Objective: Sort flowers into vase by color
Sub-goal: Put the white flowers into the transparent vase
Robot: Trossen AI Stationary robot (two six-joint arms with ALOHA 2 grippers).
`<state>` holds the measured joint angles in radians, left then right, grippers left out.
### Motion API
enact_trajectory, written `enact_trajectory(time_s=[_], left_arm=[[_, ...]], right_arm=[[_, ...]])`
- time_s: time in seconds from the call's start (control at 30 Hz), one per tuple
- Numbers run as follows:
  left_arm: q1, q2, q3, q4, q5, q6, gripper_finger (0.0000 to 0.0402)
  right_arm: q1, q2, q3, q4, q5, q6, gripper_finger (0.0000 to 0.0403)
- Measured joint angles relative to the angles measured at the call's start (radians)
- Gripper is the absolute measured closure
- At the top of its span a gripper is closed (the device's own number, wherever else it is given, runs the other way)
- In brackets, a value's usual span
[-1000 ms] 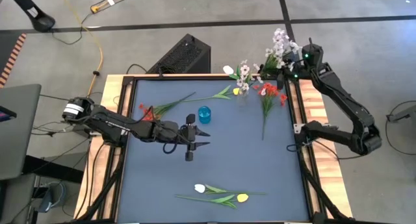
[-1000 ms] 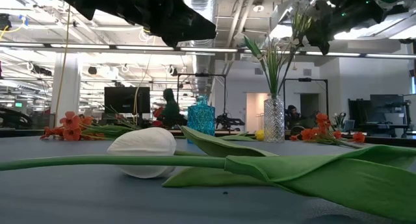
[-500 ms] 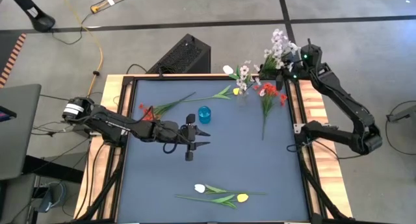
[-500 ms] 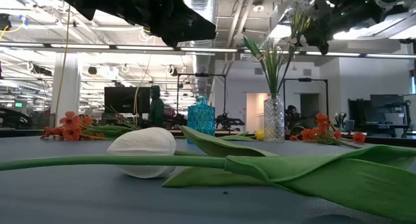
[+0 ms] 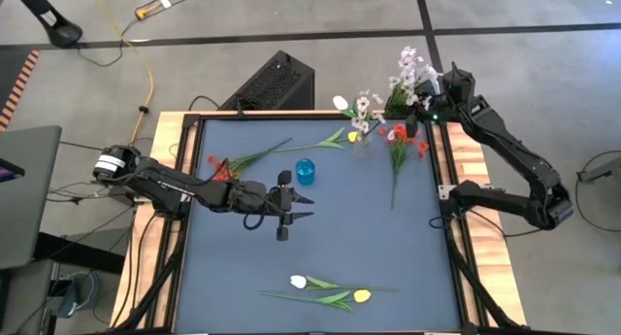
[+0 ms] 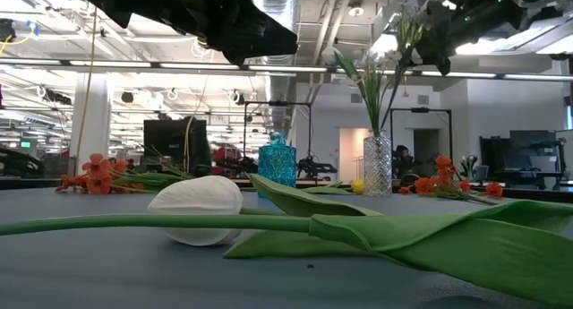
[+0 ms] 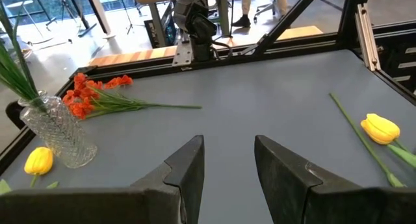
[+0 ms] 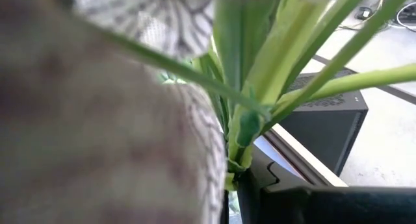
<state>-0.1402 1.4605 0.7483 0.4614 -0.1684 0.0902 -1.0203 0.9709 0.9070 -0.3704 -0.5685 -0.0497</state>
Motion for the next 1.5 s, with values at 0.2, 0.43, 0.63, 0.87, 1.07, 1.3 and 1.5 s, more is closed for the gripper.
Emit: enact_trajectory(time_s=[0.2,0.43,0.63,0.87,1.07,1.3,1.5], left_arm=[[0.000,0.000,0.000,0.000,0.000,0.000,0.0276],[0.000,0.000,0.000,-0.001,0.000,0.000,0.0276],[0.000,0.000,0.000,-0.003,0.001,0.000,0.0276],[0.000,0.000,0.000,-0.004,0.002,0.002,0.0276],[0.000,0.000,0.000,-0.006,0.002,0.002,0.0276],[0.000,0.000,0.000,-0.001,0.000,0.006,0.0276],[0.000,0.000,0.000,0.000,0.000,0.006,0.0276]], right_arm=[[0.000,0.032,0.000,-0.002,0.005,0.009,0.0371],[0.042,0.098,0.003,0.034,0.021,0.008,0.0371],[0.075,0.137,0.003,0.056,0.049,0.022,0.0371],[0.078,0.148,0.003,0.043,0.052,0.027,0.0371],[0.075,0.097,0.000,0.021,0.081,0.026,0.0371],[0.094,0.067,-0.002,-0.053,0.204,-0.006,0.0371],[0.150,0.117,-0.002,-0.029,0.240,-0.011,0.0371]])
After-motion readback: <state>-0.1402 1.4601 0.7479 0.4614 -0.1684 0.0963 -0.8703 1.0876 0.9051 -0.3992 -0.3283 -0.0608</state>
